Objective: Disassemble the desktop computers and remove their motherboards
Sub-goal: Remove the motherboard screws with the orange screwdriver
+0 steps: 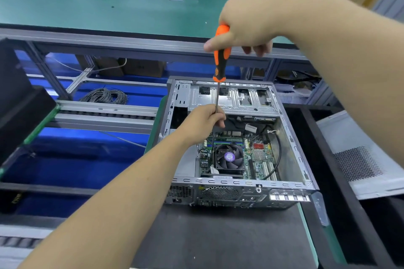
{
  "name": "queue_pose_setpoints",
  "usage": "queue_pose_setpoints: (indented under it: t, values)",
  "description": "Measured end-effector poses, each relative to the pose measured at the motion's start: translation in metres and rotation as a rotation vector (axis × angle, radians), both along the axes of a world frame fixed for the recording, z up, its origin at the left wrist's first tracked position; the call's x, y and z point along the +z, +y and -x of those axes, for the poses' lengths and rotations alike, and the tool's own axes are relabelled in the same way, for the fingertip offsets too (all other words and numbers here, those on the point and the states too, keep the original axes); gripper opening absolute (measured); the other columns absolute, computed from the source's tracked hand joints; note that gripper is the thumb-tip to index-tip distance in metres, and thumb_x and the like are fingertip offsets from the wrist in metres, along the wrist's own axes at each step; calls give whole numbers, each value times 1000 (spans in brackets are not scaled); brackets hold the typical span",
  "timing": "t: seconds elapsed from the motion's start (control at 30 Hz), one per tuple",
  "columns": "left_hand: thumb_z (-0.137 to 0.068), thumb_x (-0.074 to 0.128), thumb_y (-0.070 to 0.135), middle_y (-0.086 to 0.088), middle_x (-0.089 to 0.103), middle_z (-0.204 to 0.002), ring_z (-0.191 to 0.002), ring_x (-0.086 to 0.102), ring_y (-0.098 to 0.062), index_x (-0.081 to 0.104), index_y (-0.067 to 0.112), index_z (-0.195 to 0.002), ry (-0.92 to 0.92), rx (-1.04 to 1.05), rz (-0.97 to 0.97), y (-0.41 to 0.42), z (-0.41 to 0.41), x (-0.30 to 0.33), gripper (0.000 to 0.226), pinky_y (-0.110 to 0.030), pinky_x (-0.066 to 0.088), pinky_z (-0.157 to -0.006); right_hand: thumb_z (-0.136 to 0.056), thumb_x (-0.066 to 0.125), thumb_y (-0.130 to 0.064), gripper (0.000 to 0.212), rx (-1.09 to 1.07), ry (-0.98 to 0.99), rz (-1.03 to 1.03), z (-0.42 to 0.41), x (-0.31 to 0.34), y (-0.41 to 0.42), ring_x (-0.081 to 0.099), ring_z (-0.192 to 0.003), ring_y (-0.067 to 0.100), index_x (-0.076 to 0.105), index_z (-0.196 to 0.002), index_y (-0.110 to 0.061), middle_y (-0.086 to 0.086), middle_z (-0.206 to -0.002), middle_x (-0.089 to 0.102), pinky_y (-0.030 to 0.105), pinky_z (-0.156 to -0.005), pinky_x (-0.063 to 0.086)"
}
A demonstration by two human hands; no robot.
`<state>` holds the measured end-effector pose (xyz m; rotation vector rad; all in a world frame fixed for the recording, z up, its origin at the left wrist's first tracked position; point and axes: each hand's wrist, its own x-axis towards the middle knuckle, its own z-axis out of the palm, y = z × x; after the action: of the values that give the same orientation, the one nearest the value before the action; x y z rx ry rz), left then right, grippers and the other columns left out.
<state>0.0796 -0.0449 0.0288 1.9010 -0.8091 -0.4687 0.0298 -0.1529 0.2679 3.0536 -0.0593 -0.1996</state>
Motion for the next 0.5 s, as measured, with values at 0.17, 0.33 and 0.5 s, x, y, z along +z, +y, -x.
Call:
queue_pose_setpoints:
  t: [0.17,0.33,0.5]
  values:
    - [-103,48,10,-7,72,-83,-62,59,6,64,6,-90,30,-16,26,-1,2,-1,22,-5,44,-59,-89,67,-31,33,145,68,-26,2,1,-5,68,-72,25,52,-118,-35,2,-93,65,44,-68,57]
    - [-103,49,11,-7,72,-83,-61,57,5,64,8,-87,23,-50,3,-6,3,-3,22,-6,44,-60,-96,56,-43,30,149,-64,123,-10,-15,-11,68,-63,26,62,-81,-17,1,-60,68,30,-59,45]
    - [-103,48,16,0,73,-85,-80,66,-20,65,12,-90,3,-10,-7,-4,-3,-5,22,-26,53,-70,-81,64,-66,57,14,10,-61,-1,-9,-12,69,-57,24,52,-109,-17,2,-71,68,33,-54,52]
